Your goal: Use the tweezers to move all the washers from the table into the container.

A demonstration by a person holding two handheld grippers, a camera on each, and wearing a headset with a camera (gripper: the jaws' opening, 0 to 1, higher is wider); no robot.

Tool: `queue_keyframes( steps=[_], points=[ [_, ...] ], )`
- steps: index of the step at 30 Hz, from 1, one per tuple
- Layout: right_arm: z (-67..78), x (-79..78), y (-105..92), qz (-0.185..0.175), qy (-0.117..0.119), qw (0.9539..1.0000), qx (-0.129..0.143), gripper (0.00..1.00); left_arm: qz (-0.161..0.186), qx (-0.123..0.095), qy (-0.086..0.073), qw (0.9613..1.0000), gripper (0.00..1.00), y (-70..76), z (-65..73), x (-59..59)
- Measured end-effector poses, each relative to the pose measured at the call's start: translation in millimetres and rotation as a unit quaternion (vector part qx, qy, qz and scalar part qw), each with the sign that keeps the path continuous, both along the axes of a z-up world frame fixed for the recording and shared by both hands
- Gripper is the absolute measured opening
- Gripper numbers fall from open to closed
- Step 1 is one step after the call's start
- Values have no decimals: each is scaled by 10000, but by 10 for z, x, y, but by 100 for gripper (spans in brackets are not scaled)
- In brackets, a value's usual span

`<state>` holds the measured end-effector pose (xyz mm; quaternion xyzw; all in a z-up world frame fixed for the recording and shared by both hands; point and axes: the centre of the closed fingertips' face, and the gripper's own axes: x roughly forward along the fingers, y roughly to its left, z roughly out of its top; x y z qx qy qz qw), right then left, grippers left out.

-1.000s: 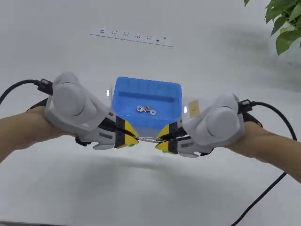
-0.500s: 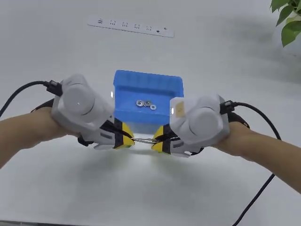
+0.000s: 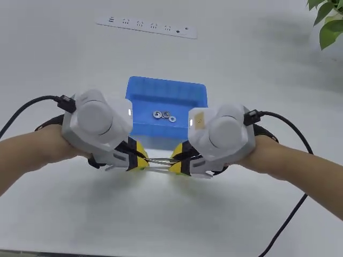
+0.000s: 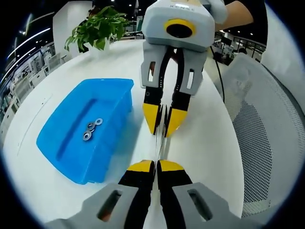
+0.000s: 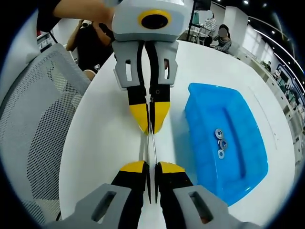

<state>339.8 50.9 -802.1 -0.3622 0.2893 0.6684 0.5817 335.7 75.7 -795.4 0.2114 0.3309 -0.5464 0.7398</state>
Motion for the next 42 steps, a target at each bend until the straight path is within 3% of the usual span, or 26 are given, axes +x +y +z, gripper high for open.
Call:
queue_keyframes(
  steps=[8,28,30,31,33,38,39,42],
  points=[
    [-3,11,3,-15,-91,9999,-47,12,72,-62,135,9999,10,-18,13,-23],
    [-5,23,0,-125,-116,9998,-134,15,75,-25,151,9999,14,-28,16,-58],
    [-4,25,-15,-282,-4,9995,-131,18,59,13,124,9999,15,-24,17,-69],
    [1,15,-12,-476,187,9987,-57,19,87,20,127,9999,16,-15,16,-70],
    [12,41,-20,-628,244,9977,15,20,173,14,131,9998,17,16,17,-71],
    [58,77,-124,-719,148,9973,-2,21,348,-88,119,9993,21,104,61,-108],
    [85,81,-145,-777,144,9969,49,21,417,-161,176,9988,21,126,83,-139],
    [150,85,-192,-962,180,9950,186,21,723,-286,105,9969,23,221,135,-152]
  ],
)
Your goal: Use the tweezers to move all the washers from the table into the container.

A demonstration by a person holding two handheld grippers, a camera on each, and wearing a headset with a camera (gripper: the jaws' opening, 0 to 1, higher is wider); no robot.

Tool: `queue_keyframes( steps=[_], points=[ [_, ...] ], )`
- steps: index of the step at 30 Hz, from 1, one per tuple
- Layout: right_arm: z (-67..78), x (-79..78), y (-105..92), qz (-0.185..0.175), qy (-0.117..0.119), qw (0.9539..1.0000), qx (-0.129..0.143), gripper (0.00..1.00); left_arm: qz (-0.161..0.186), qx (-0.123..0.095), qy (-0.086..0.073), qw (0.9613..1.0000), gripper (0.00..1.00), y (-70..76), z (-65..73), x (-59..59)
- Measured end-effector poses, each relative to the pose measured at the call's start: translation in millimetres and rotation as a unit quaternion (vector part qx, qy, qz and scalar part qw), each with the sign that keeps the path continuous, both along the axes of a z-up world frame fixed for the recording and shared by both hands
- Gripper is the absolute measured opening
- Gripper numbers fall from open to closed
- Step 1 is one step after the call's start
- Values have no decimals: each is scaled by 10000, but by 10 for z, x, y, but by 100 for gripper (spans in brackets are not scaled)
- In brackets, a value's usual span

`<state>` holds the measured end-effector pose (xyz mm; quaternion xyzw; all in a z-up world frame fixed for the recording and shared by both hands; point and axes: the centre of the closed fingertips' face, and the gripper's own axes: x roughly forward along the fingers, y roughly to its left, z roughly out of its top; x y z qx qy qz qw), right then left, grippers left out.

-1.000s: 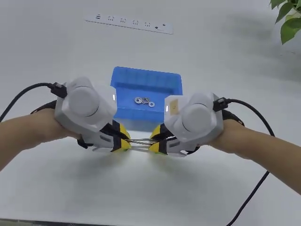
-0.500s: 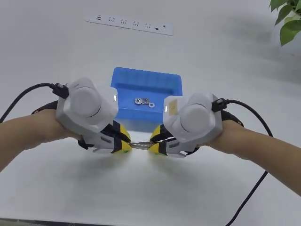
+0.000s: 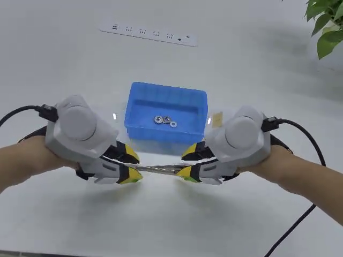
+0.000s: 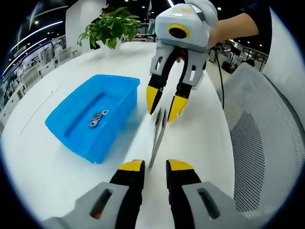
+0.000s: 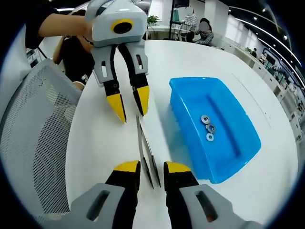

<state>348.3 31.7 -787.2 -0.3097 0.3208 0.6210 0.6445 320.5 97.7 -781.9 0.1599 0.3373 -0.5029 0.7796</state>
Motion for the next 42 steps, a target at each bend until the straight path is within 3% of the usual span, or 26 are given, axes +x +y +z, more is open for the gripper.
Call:
queue_keyframes(
  steps=[2,3,4,6,9,12,14,15,18,20,21,23,26,29,37,42],
  points=[
    [37,11,-47,-183,-13,9998,102,21,370,-242,-59,9990,26,69,69,11],
    [65,10,-67,-314,31,9993,200,22,507,-486,-98,9975,27,67,134,18],
    [84,10,-78,-403,61,9988,272,22,766,-997,-87,9920,28,35,262,29],
    [133,13,-115,-606,117,9972,426,22,1092,-1621,15,9807,30,27,450,26],
    [234,36,-193,-808,12,9950,594,24,1152,-1545,-381,9805,35,120,582,31],
    [365,62,-263,-1046,-109,9910,823,25,1313,-1534,-573,9777,42,218,680,41],
    [456,89,-309,-1228,-200,9874,981,26,1475,-1706,-689,9718,45,273,791,60],
    [492,98,-321,-1301,-209,9856,1058,27,1491,-1848,-831,9678,45,278,887,64],
    [640,134,-344,-1530,-261,9783,1372,31,1426,-1997,-853,9657,47,262,1037,1],
    [707,137,-347,-1562,-294,9757,1505,36,1367,-1955,-880,9671,54,251,1090,-33],
    [761,142,-351,-1577,-371,9740,1583,38,1285,-1851,-971,9694,57,258,1110,-40],
    [835,138,-369,-1579,-506,9723,1648,44,1144,-1760,-935,9732,60,268,1162,-90],
    [894,92,-392,-1522,-555,9725,1674,50,1033,-1788,-1019,9731,66,286,1308,-136],
    [904,45,-460,-1472,-777,9742,1526,59,1017,-1697,-1124,9738,78,294,1383,-170],
    [963,-141,-550,-1250,-950,9783,1352,79,1177,-1634,-1285,9710,99,273,1451,-210],
    [1001,-204,-568,-1095,-949,9808,1308,93,1154,-1622,-1304,9713,100,243,1462,-257]
  ],
)
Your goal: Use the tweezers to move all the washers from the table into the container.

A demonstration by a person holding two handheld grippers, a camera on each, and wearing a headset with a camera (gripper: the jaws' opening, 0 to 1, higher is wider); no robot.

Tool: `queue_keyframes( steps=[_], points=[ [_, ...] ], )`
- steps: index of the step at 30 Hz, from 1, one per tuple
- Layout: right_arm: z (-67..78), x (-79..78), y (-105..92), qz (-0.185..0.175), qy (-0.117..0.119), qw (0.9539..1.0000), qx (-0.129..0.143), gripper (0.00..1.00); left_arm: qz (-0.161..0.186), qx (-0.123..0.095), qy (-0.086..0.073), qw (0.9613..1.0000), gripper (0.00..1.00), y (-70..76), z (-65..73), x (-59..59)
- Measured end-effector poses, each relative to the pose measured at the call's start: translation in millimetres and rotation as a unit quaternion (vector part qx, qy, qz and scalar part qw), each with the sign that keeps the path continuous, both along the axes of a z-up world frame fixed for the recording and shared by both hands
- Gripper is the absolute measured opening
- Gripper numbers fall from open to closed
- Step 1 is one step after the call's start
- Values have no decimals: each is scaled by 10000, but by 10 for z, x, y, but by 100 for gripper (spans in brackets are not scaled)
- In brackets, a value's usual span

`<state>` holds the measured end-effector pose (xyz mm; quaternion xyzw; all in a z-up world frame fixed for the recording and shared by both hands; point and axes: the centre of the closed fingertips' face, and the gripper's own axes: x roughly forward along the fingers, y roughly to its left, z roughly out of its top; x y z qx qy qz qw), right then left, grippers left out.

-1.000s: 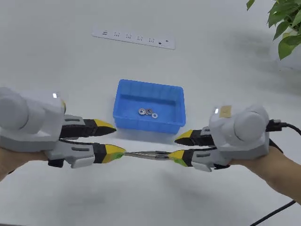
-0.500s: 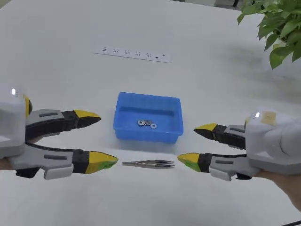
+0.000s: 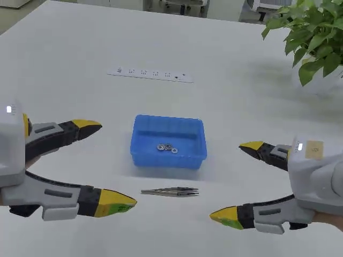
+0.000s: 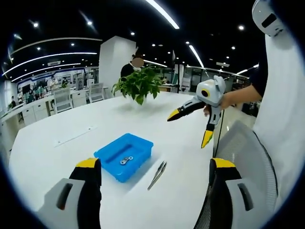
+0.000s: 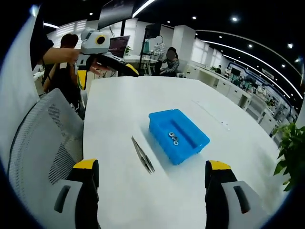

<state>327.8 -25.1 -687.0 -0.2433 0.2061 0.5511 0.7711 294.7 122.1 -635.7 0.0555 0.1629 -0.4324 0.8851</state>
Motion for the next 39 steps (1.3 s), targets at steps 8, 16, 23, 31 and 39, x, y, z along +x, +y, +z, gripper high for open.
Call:
queue_keyframes(
  steps=[8,16,23,31,39],
  points=[
    [57,-41,17,99,-1,9999,-36,100,104,-6,-45,9999,100,18,26,-12],
    [158,-81,93,275,-93,9996,-50,100,122,85,38,9999,100,76,-36,-48],
    [171,-50,91,255,-104,9996,-56,100,199,153,55,9997,100,141,-67,-77],
    [163,-60,153,284,-102,9995,-109,100,182,219,83,9996,100,179,-92,-85],
    [184,-62,205,343,-106,9993,-135,100,193,179,106,9996,100,209,-94,-87]
  ],
)
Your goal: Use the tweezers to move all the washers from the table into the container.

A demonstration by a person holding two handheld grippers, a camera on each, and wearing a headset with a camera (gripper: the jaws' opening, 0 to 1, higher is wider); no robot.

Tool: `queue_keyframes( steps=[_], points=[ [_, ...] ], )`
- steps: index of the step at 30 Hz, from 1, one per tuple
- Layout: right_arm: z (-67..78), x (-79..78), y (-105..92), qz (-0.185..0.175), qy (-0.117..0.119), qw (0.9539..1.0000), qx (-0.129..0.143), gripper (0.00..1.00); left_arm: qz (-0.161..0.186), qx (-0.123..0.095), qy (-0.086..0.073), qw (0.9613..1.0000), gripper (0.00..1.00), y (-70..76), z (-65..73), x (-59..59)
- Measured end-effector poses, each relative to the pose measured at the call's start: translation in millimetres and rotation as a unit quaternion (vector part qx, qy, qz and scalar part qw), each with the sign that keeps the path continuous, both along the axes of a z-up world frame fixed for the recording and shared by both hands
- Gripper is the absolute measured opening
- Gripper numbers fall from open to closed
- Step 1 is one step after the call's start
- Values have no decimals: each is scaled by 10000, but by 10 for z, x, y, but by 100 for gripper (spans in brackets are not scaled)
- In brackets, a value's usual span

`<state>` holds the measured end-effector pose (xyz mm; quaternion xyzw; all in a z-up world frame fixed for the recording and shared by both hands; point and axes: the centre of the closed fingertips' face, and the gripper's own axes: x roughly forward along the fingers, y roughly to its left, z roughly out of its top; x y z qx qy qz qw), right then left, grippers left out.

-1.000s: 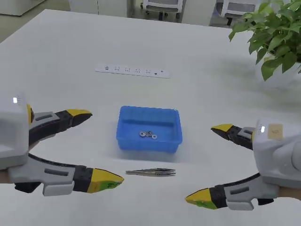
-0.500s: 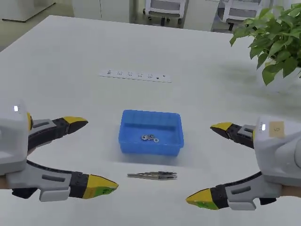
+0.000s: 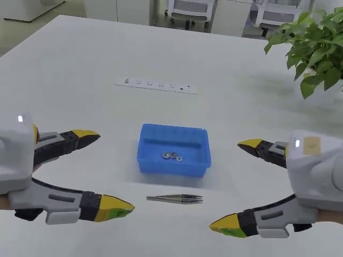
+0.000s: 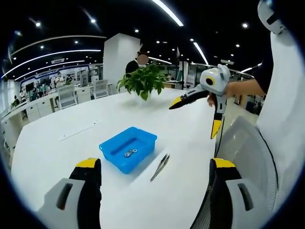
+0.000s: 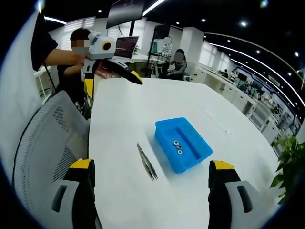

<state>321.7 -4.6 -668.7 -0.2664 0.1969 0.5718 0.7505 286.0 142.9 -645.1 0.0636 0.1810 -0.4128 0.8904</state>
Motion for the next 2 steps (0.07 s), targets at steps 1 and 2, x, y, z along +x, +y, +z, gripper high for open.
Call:
queue_keyframes(
  steps=[1,2],
  points=[
    [-1,0,2,8,-1,10000,-11,100,-37,78,20,10000,100,3,-26,-15],
    [-1,0,2,10,-3,10000,-12,100,-50,101,26,9999,100,4,-35,-21]
  ],
)
